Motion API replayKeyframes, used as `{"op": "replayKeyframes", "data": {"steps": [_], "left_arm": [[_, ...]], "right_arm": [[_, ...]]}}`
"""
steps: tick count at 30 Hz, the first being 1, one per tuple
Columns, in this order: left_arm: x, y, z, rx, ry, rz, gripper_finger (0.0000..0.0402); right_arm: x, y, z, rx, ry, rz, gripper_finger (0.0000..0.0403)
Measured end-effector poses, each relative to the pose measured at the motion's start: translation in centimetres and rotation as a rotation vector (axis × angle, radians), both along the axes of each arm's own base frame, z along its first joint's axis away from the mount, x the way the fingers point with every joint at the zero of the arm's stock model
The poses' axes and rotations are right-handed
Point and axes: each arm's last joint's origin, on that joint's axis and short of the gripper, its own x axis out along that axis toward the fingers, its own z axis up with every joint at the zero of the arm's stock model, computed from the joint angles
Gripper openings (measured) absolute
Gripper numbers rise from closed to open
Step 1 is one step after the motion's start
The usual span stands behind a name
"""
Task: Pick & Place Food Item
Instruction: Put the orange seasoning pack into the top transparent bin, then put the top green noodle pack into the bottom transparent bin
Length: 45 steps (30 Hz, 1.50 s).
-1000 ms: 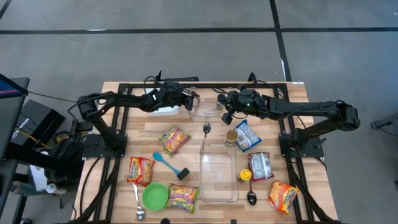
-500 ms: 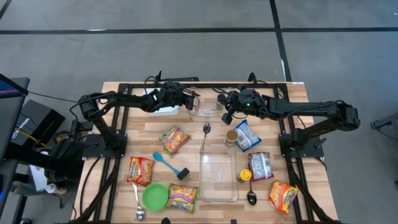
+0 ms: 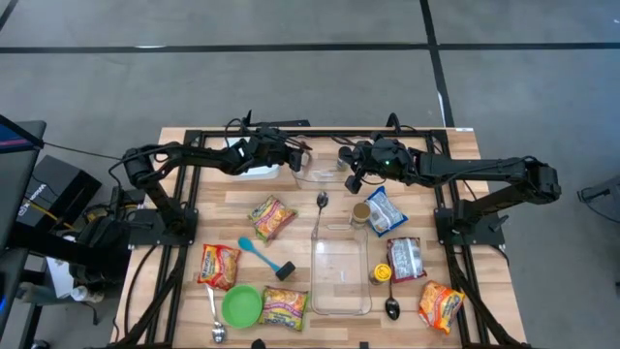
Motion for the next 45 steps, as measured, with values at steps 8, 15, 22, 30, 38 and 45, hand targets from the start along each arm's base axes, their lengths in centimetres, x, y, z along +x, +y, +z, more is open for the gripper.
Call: {"op": "replayKeyframes", "data": {"steps": [8,15,22,30,38,45], "left_arm": [[0.0,0.0,0.1,0.004,-0.003,-0.005,0.0069],[-0.1,-0.1,0.5,0.01,-0.007,-0.006,0.0106],[-1.2,-0.7,3.5,0.042,-0.045,-0.006,0.0113],[-2.9,-2.8,7.3,0.122,-0.059,-0.065,0.0104],[-4.0,-7.5,9.2,0.295,-0.04,-0.266,0.0087],[-5.6,-11.6,8.3,0.341,-0.048,-0.418,0.0061]], "right_arm": [[0.0,0.0,0.0,0.001,0.0,-0.001,0.0014],[0.0,0.0,0.0,0.002,0.0,-0.001,0.0014],[0.0,0.0,0.0,0.002,0.0,-0.001,0.0014],[0.0,0.0,0.0,0.001,0.004,0.0,0.0014],[0.0,0.0,0.0,0.001,0.005,0.0,0.0014],[0.0,0.0,-0.1,0.003,0.009,0.0,0.0014]]}}
